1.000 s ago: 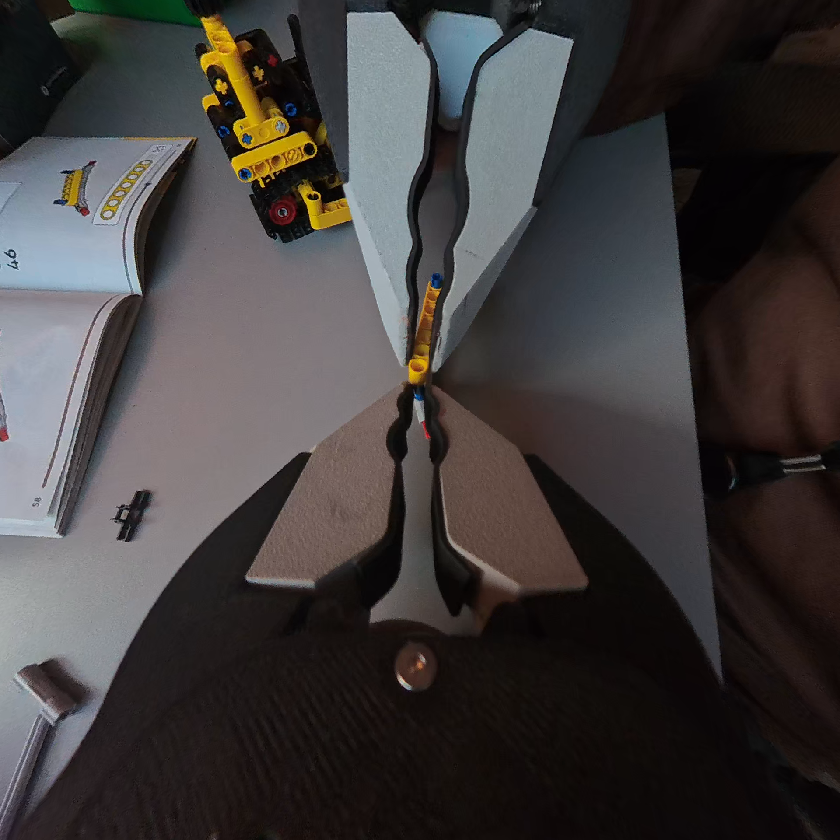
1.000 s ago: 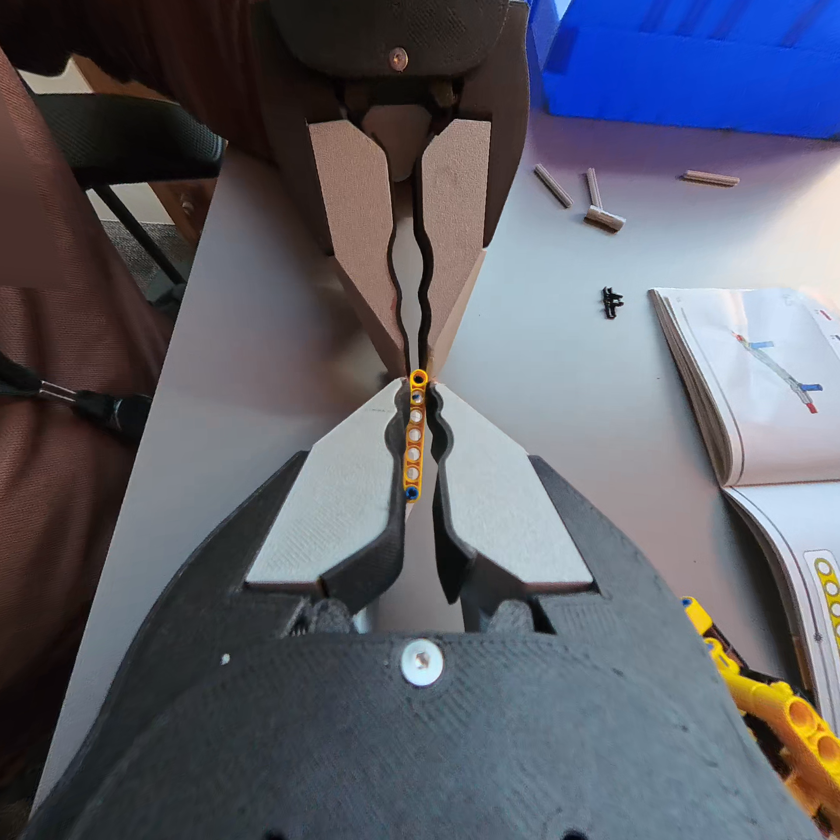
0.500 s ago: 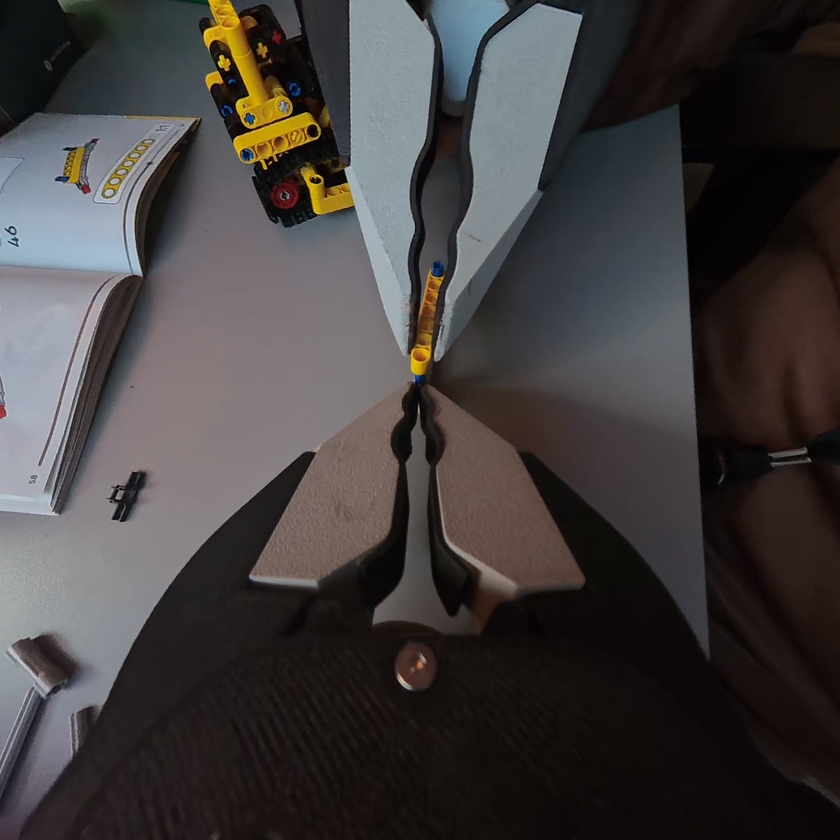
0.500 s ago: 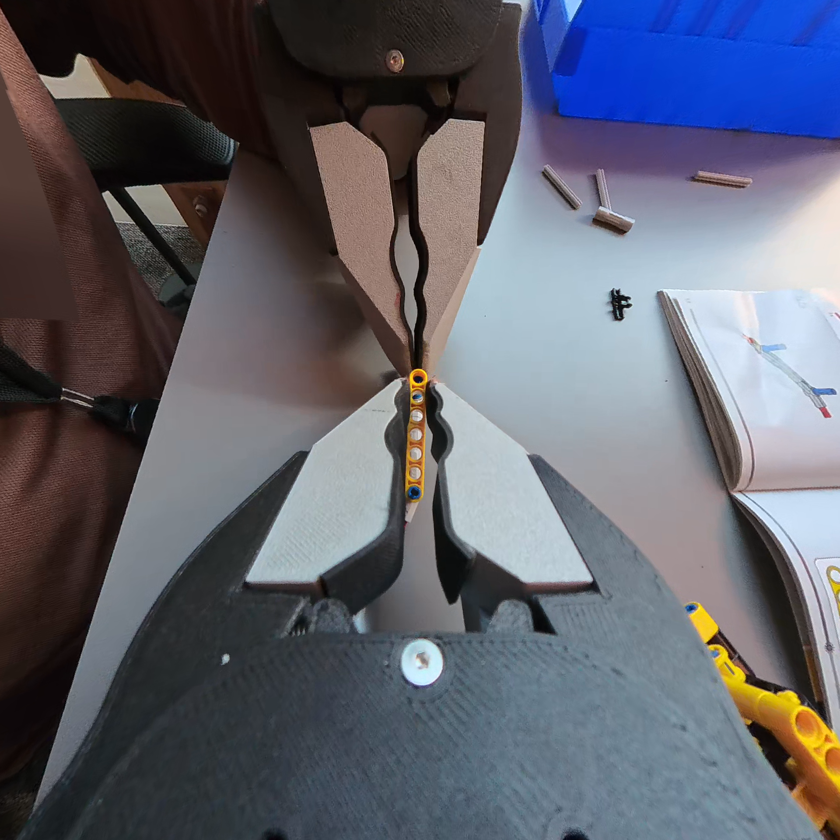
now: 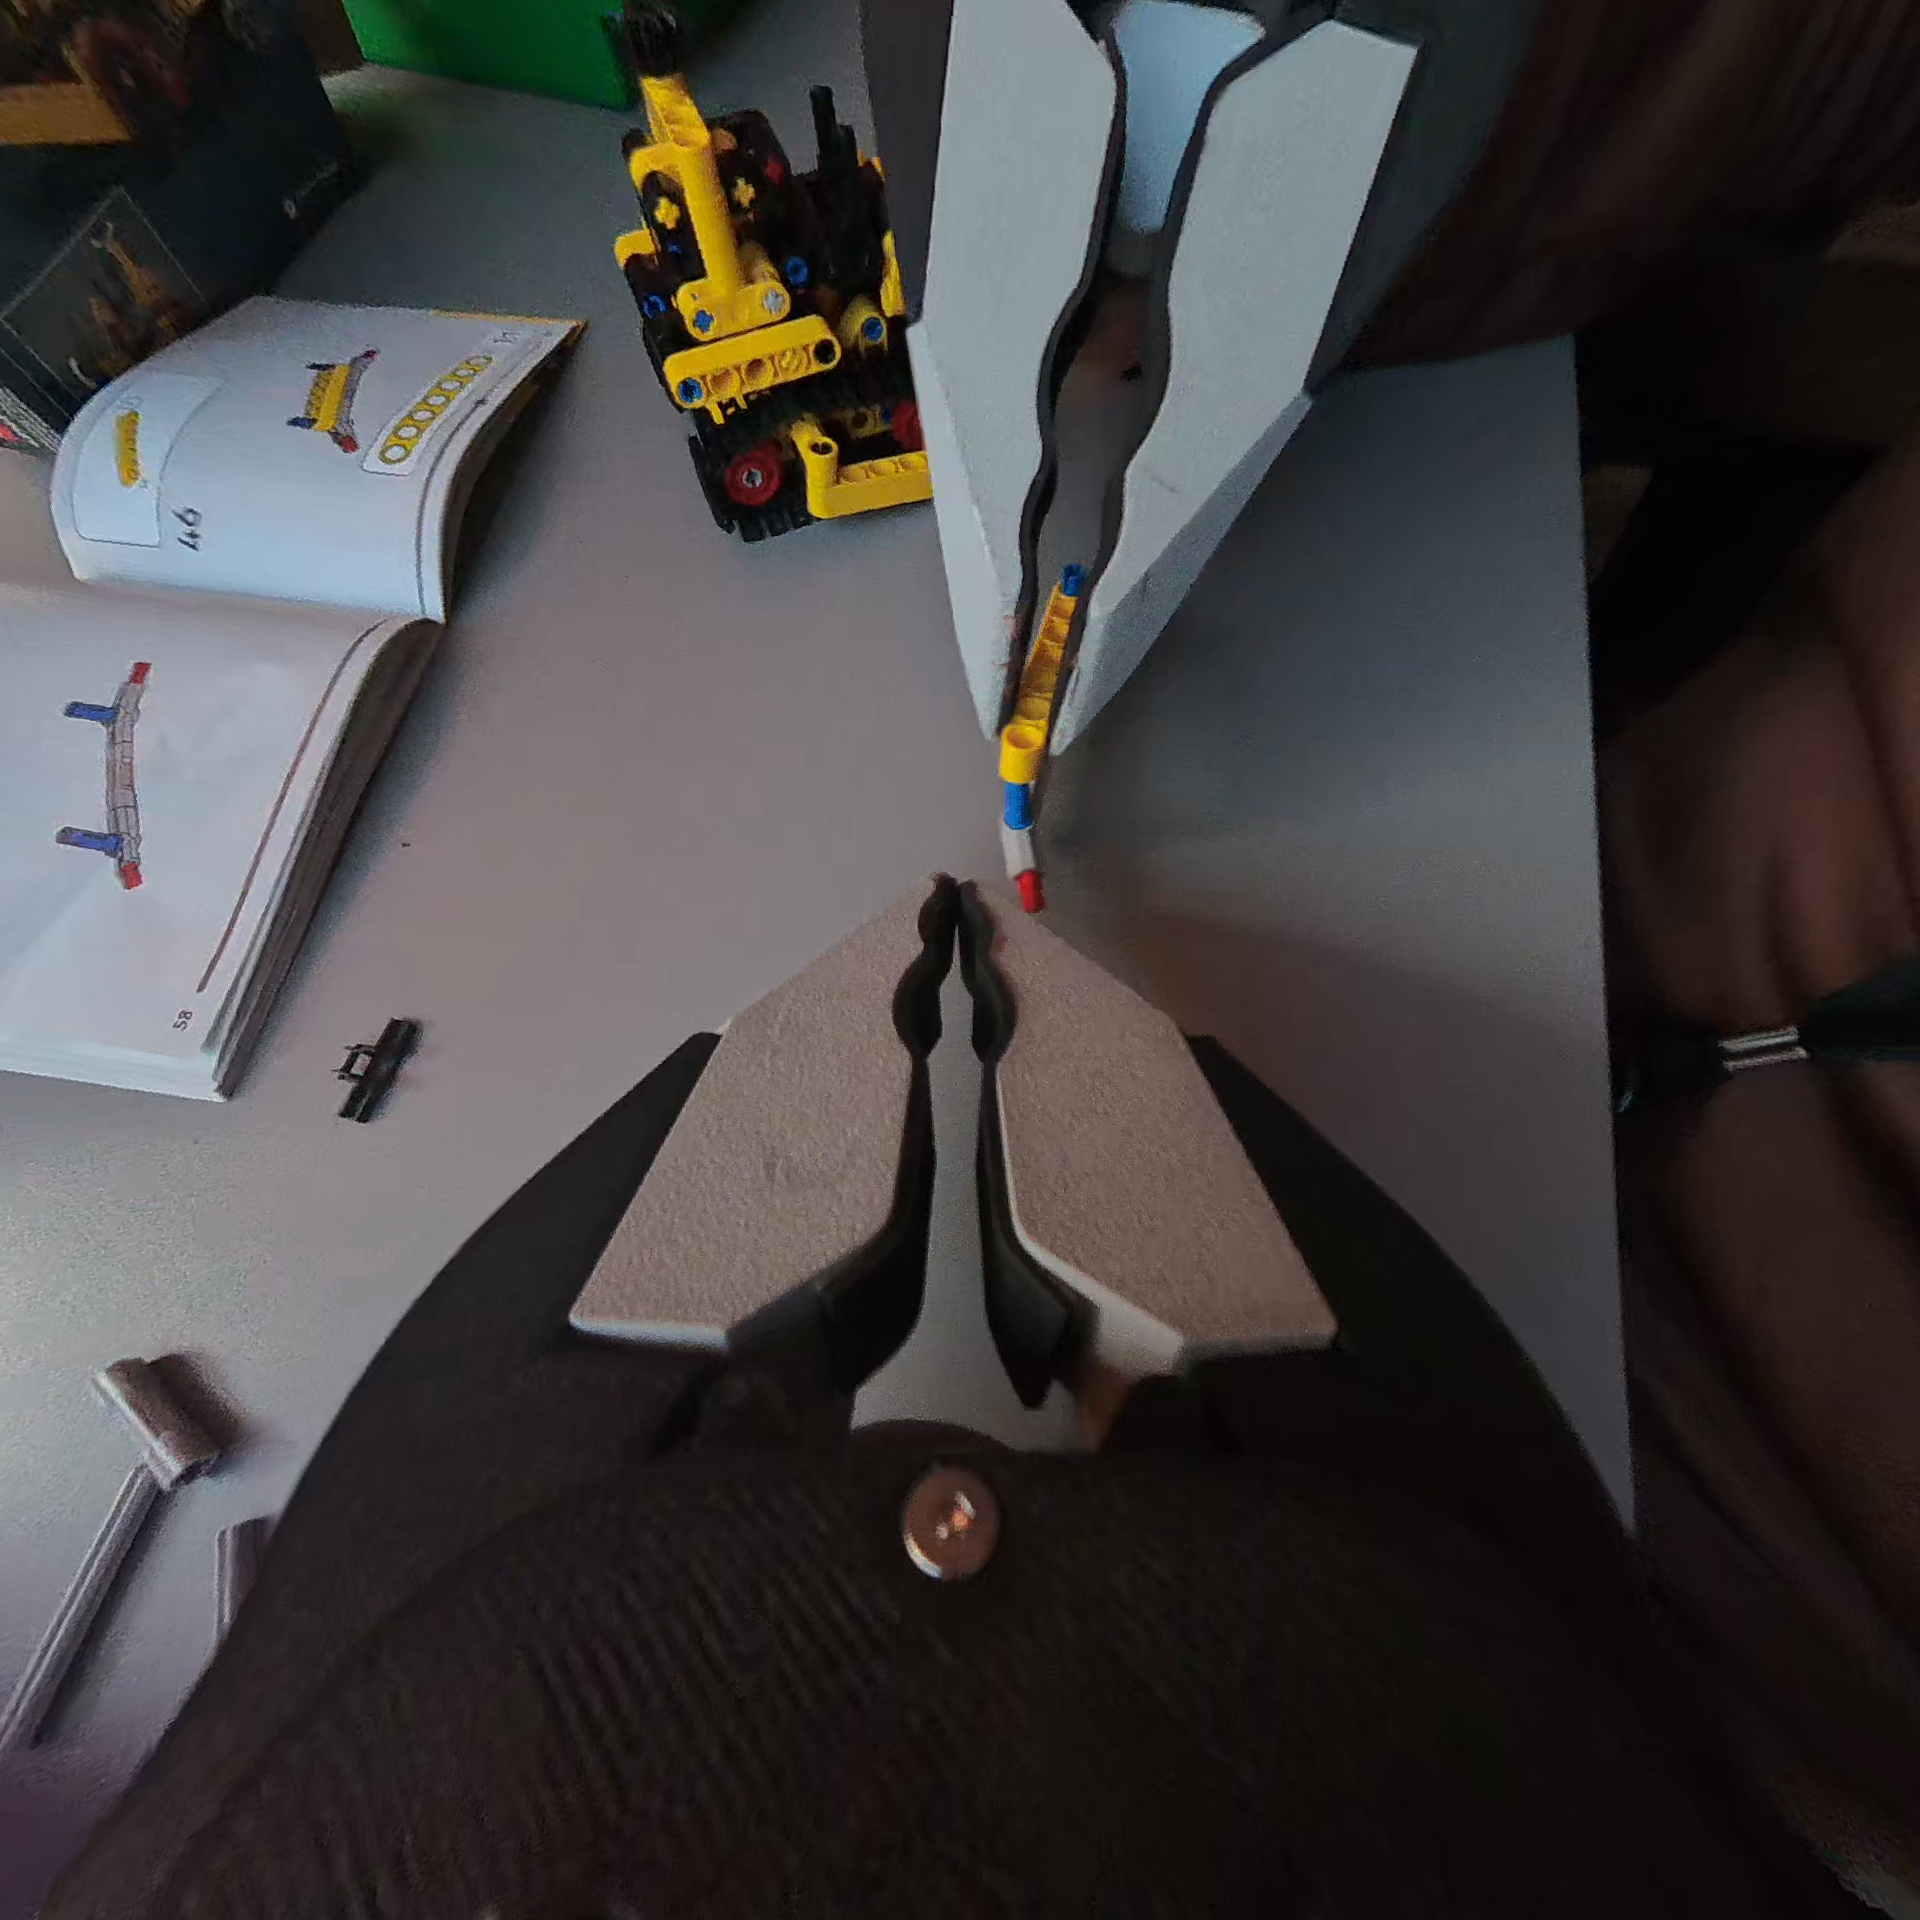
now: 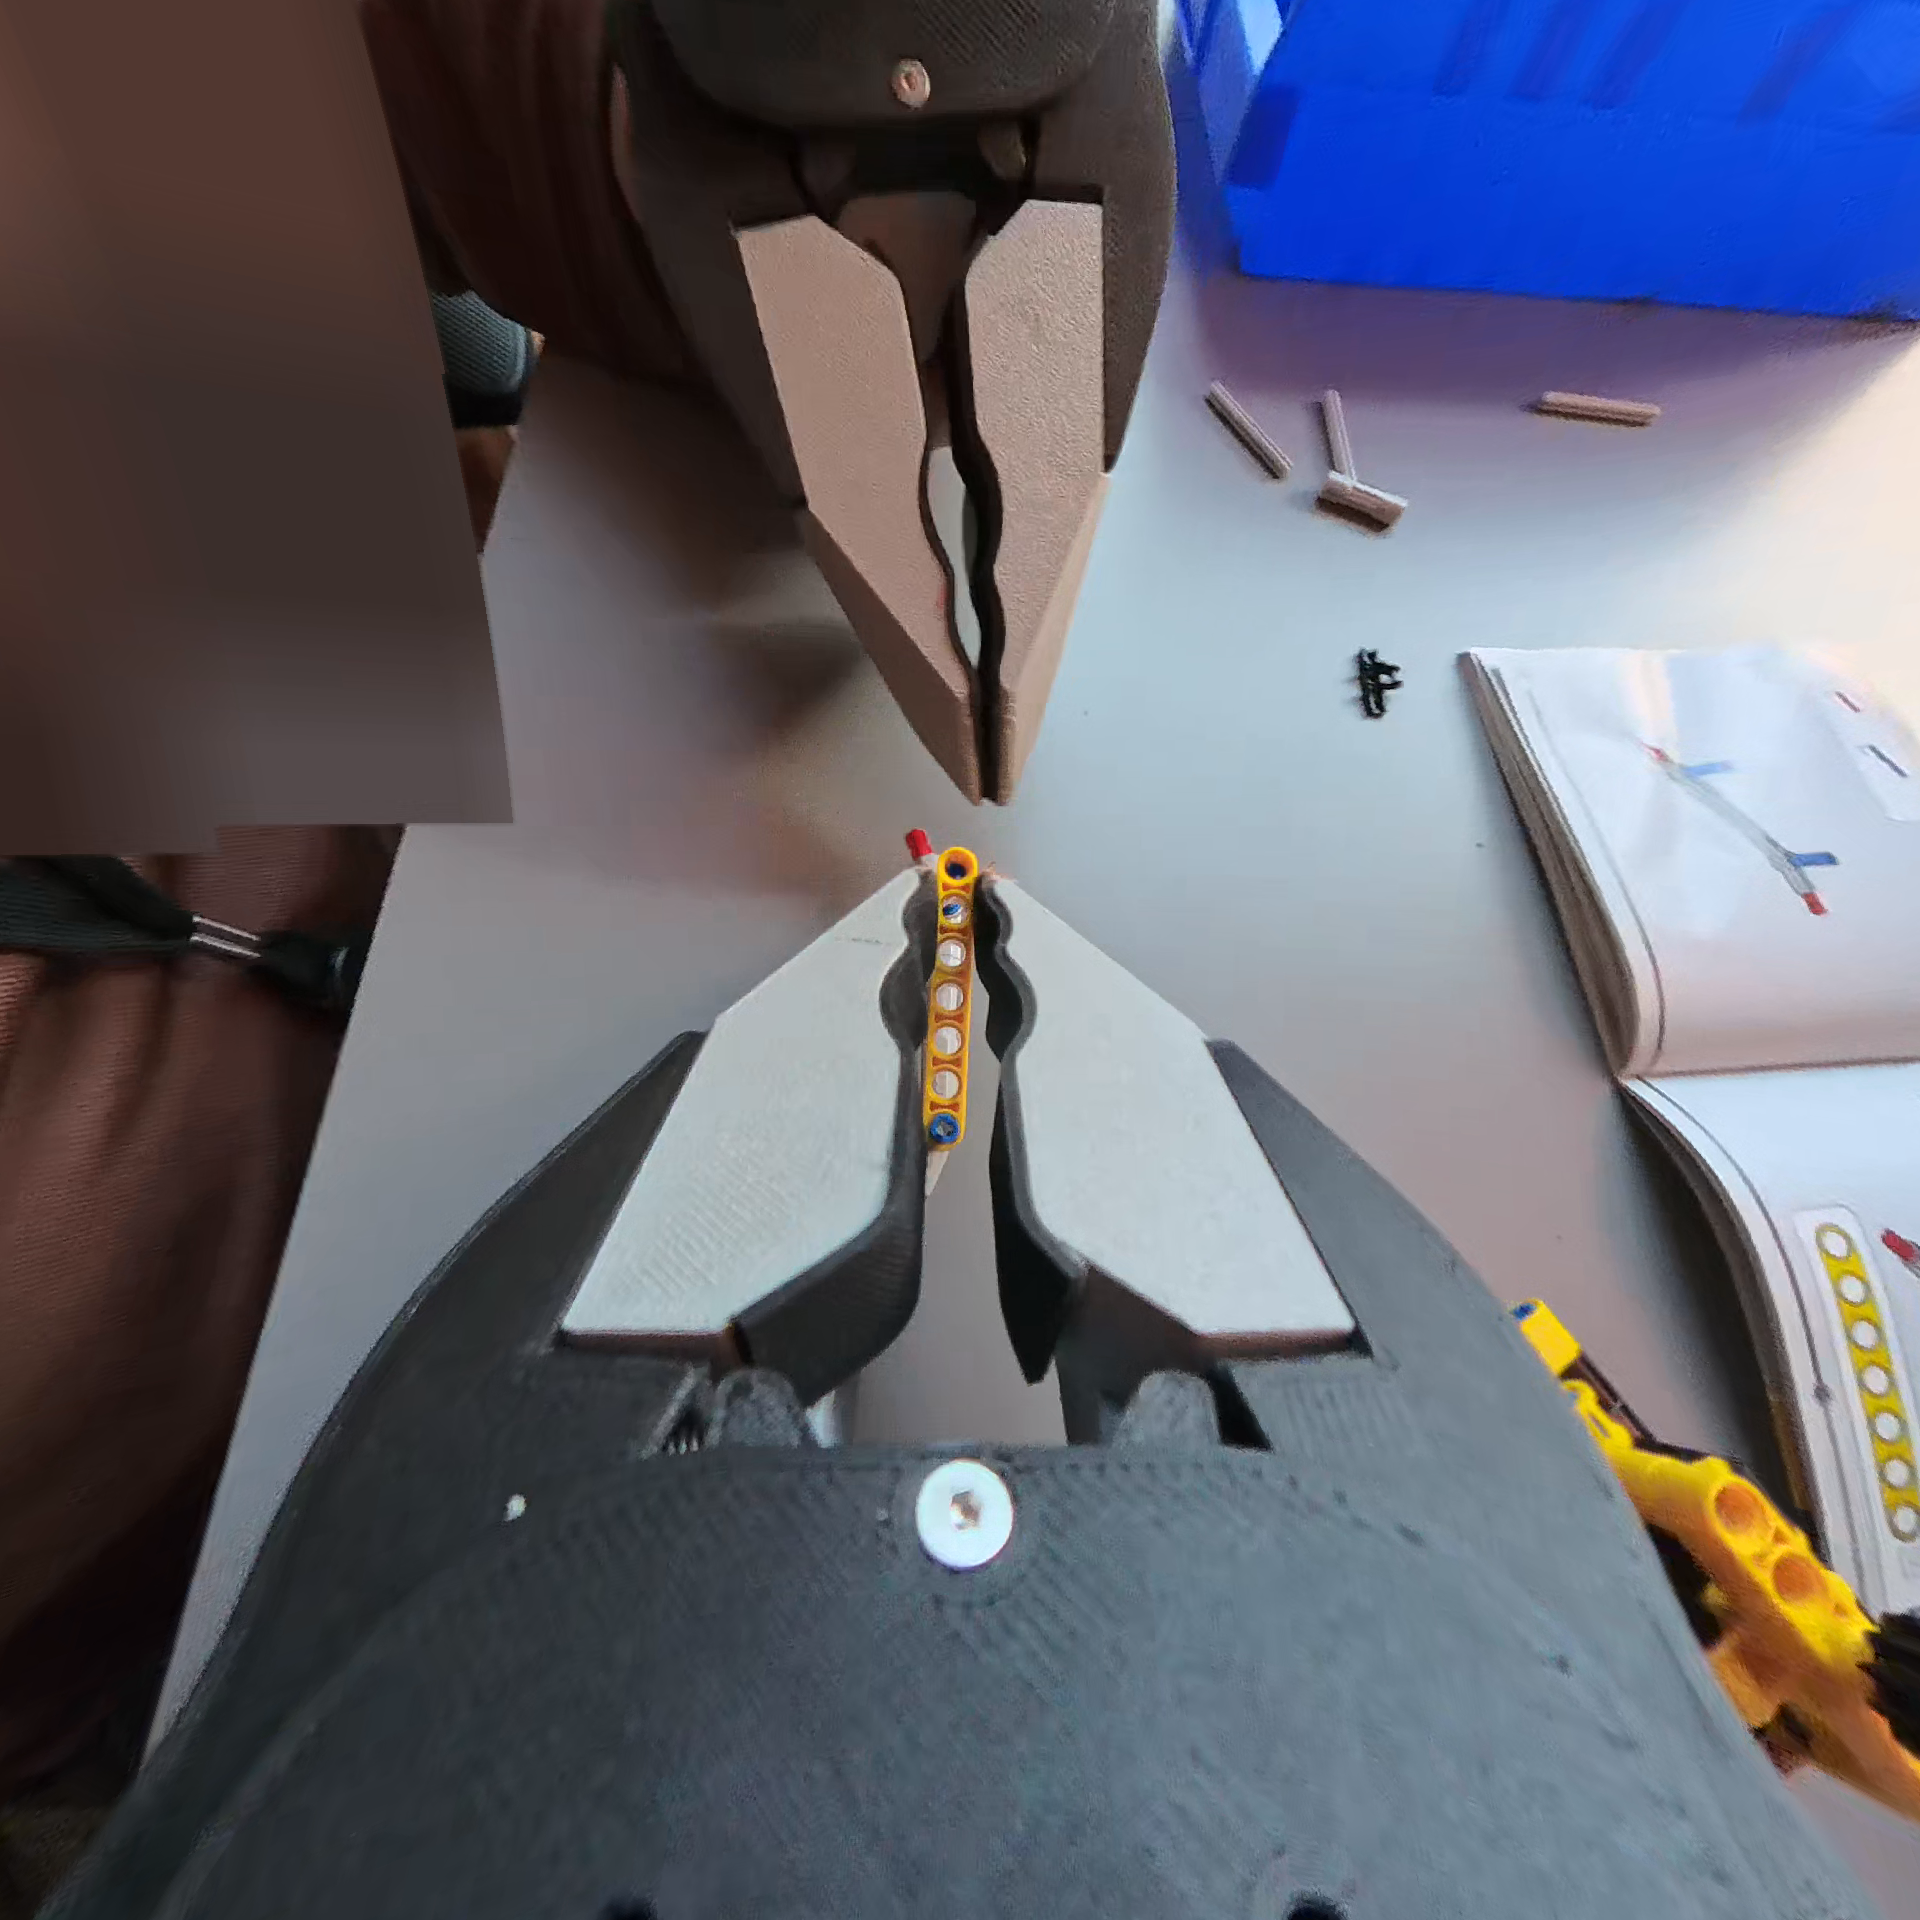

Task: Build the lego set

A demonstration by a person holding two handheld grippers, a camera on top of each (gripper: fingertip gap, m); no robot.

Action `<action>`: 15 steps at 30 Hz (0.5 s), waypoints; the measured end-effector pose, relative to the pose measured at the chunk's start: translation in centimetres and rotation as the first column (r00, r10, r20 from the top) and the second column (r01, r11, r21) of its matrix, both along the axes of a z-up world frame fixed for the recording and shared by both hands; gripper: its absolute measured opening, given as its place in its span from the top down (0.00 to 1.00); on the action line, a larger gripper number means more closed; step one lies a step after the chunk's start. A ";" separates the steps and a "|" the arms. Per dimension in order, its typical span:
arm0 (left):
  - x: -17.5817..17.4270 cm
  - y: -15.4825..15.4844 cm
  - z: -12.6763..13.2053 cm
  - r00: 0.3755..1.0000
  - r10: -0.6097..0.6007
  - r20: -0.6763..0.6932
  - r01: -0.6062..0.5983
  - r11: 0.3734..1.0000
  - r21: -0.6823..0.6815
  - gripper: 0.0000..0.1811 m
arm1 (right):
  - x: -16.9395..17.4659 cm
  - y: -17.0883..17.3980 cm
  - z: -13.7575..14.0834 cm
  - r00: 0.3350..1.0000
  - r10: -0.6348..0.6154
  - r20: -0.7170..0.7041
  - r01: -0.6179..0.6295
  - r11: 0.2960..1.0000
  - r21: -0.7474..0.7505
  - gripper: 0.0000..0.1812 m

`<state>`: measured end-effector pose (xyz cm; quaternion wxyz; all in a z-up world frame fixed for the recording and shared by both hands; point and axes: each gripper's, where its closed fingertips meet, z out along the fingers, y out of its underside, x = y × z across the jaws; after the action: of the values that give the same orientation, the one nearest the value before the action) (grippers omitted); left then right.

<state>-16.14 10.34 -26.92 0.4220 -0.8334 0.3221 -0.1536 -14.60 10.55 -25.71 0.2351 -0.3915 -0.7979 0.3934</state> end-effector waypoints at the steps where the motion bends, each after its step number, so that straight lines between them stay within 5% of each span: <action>1: 0.3 -0.1 -0.1 1.000 -0.014 0.014 0.014 1.000 -0.017 1.00 | -0.1 0.1 -0.2 1.000 -0.005 0.006 0.005 1.000 0.012 0.98; 15: 1.6 0.3 -1.1 0.999 -0.002 -0.040 0.000 0.998 -0.063 1.00 | -0.3 -0.1 -0.7 1.000 -0.017 0.014 0.017 1.000 0.022 0.98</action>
<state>-14.59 10.69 -28.04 0.3888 -0.8490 0.3261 -0.1470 -14.87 10.47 -26.43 0.2372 -0.3985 -0.8003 0.3800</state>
